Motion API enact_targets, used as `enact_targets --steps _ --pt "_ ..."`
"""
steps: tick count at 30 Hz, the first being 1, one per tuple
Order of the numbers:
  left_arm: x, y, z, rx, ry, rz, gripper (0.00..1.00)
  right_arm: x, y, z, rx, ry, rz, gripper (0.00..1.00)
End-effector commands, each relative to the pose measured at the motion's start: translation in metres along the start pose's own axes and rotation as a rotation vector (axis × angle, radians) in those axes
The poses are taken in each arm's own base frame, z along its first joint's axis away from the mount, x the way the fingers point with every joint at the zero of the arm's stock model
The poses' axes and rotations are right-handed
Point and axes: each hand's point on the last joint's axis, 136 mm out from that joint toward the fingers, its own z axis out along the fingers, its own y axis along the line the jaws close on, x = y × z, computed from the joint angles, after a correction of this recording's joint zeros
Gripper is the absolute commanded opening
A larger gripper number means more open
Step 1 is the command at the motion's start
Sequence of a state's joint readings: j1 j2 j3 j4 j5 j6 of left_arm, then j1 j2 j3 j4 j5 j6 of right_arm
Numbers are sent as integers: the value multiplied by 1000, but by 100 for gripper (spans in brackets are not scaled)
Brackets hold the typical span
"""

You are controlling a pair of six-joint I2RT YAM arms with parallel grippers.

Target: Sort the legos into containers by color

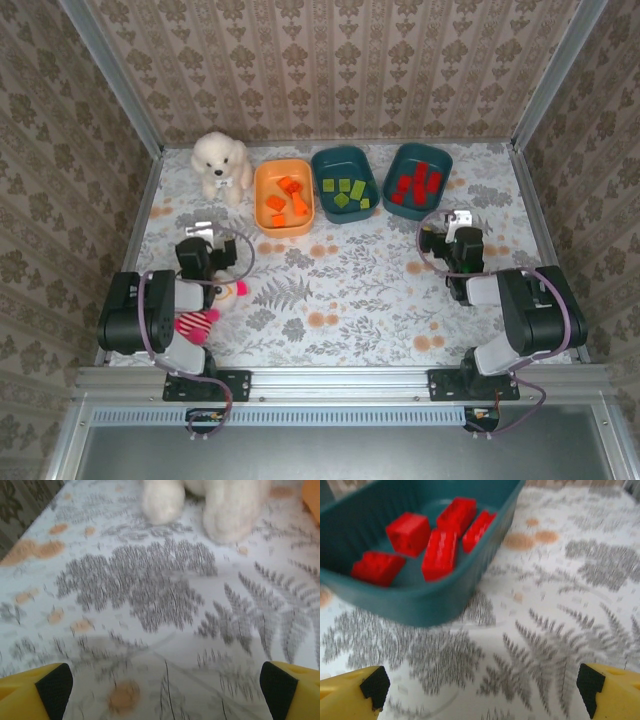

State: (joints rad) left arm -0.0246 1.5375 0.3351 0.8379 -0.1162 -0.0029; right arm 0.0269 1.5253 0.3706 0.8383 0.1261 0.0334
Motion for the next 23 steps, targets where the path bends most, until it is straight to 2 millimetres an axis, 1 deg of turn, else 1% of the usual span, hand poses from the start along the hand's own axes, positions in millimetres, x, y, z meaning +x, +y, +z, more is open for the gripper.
enact_targets --steps 1,2,16,20,23 --pt "-39 -2 6 12 -111 24 100 -19 -5 3 34 -61 28 100" --pt "-36 -3 6 17 -92 20 100 -20 -5 2 35 -64 29 100" --pt "-38 -3 5 10 -101 26 100 -20 -4 2 33 -65 27 100" --pt "-38 -3 5 9 -100 26 100 -20 -1 5 15 -53 17 100" --pt "-38 -3 5 10 -100 26 100 -20 0 3 10 -61 16 100"
